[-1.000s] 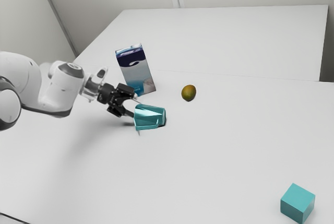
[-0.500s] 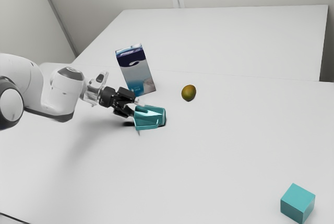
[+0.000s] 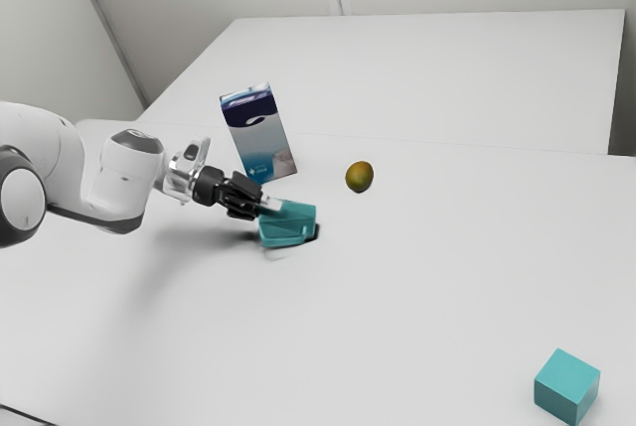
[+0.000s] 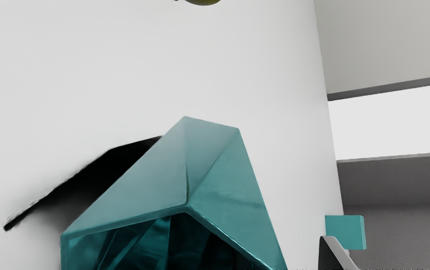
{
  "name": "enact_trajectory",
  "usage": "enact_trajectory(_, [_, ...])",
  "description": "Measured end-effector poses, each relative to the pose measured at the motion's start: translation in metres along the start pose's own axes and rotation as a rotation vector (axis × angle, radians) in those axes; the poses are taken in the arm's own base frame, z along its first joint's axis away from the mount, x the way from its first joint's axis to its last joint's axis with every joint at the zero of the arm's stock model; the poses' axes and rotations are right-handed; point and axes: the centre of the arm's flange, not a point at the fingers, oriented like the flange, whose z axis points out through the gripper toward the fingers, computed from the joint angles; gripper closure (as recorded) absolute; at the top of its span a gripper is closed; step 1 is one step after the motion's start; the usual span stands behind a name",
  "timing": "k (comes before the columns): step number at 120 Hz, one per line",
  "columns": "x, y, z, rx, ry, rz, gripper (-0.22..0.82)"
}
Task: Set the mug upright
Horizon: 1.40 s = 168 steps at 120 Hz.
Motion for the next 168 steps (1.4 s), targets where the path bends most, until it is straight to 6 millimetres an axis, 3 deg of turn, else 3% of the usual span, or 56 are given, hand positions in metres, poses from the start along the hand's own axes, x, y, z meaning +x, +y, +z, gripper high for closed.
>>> enact_trajectory(26, [0.0,0.002,0.0,-0.005,-0.003,0.043,0.71])
enact_trajectory(69, [0.004,0.012,-0.003,0.008,-0.008,0.11,0.77])
enact_trajectory(105, [0.014,0.083,-0.003,0.178,-0.105,0.287,0.78])
enact_trajectory(132, [0.0,0.135,0.024,0.479,-0.307,0.401,0.79])
enact_trajectory(150, [-0.013,0.181,0.045,0.717,-0.442,0.478,0.79])
enact_trajectory(168, [-0.029,0.206,0.071,0.882,-0.503,0.492,0.79])
